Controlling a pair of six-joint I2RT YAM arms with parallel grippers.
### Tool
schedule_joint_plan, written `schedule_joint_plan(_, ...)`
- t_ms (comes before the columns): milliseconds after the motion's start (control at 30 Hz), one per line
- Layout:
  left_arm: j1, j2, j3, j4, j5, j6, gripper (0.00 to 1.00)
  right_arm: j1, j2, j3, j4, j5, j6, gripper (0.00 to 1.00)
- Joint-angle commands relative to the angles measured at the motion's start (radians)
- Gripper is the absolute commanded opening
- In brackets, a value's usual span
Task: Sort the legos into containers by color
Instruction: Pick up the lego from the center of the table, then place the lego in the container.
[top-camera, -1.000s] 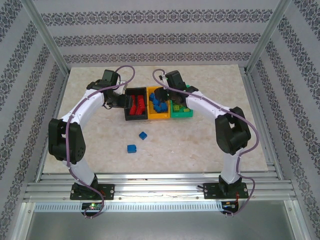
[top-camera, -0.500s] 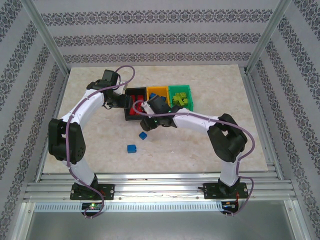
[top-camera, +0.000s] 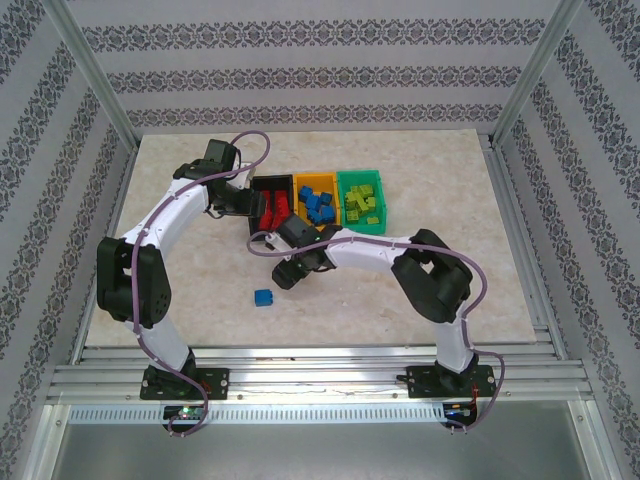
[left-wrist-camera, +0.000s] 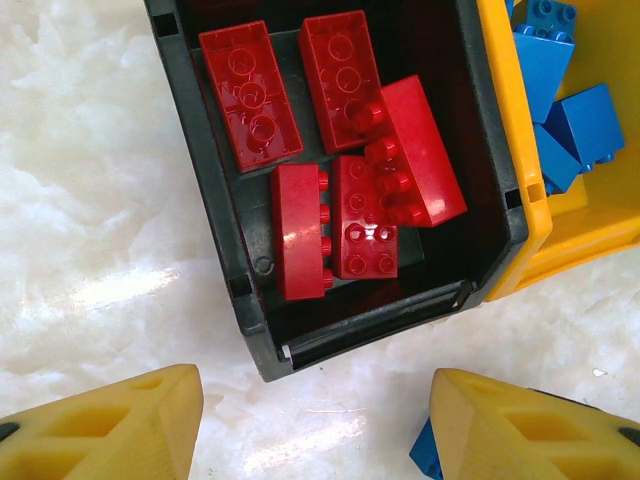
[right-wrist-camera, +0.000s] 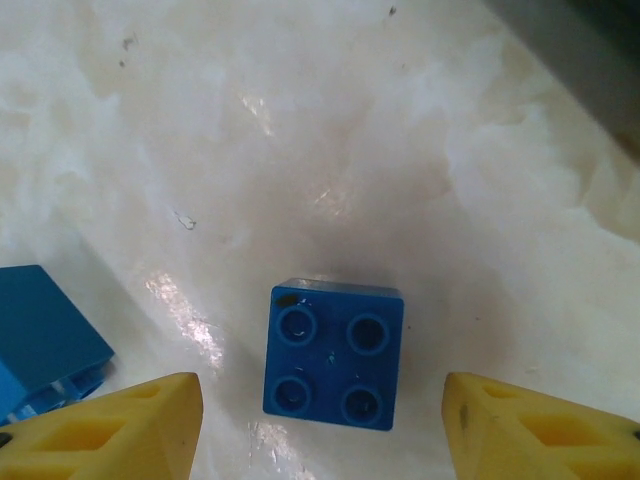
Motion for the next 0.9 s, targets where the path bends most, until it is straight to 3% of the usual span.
schedule_joint_plan(0, 0.008, -0.022, 0.004, -0.03, -0.012, 0.02, 0.62, 0.015, 0.045, 0.043, -0.037, 0.011, 0.001, 0.62)
schedule_joint_plan(200, 0.008, -0.021, 0.006, -0.032, -0.008, 0.02, 0.62, 0.018, 0.037, 0.038, -0.032, 0.041, -0.001, 0.34)
schedule_joint_plan(400, 0.008, -0.019, 0.006, -0.032, -0.005, 0.02, 0.62, -0.01, -0.042, 0.038, -0.032, 0.093, -0.023, 0.33)
schedule_joint_plan(633, 0.008, -0.019, 0.006, -0.033, -0.007, 0.02, 0.62, -0.144, -0.145, 0.062, -0.018, 0.119, 0.018, 0.33)
schedule_joint_plan(867, 0.008, -0.018, 0.005, -0.033, -0.009, 0.02, 0.62, -0.284, -0.064, 0.175, -0.003, 0.151, 0.046, 0.33)
